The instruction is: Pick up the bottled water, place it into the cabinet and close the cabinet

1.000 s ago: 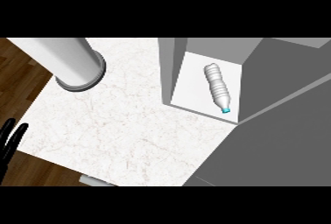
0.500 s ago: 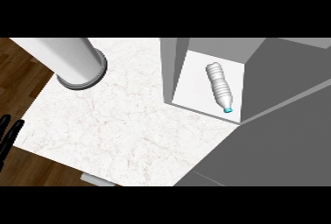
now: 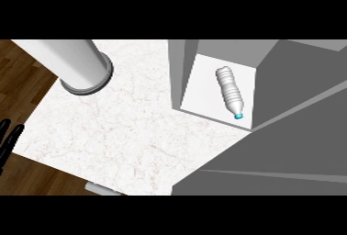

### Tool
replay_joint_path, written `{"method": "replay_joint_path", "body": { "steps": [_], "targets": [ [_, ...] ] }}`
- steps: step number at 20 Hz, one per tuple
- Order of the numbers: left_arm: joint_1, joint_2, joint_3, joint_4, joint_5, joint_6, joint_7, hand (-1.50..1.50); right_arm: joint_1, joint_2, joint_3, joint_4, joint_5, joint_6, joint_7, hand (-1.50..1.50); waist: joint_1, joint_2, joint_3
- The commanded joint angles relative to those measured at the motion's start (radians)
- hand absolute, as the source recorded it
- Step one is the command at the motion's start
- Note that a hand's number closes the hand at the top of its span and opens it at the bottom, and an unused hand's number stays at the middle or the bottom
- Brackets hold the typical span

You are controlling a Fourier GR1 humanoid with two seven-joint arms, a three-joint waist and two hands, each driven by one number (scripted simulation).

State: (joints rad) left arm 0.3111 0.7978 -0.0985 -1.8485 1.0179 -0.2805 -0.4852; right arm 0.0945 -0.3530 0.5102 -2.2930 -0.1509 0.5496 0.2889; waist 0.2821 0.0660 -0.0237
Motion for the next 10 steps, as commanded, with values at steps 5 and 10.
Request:
{"method": "replay_joint_path", "body": {
  "steps": [5,10],
  "targets": [
    [0.006,-0.002,0.0,0.023,0.001,-0.01,0.003,-1.5,-0.245,0.142,-0.032,0.232,0.001,-0.104,0.172,1.5,0.002,-0.007,0.004],
    [0.005,-0.003,0.003,0.035,0.018,-0.02,0.009,-1.5,-0.408,0.244,-0.073,0.381,-0.019,-0.151,0.229,1.5,-0.014,-0.012,0.009]
  ]
}}
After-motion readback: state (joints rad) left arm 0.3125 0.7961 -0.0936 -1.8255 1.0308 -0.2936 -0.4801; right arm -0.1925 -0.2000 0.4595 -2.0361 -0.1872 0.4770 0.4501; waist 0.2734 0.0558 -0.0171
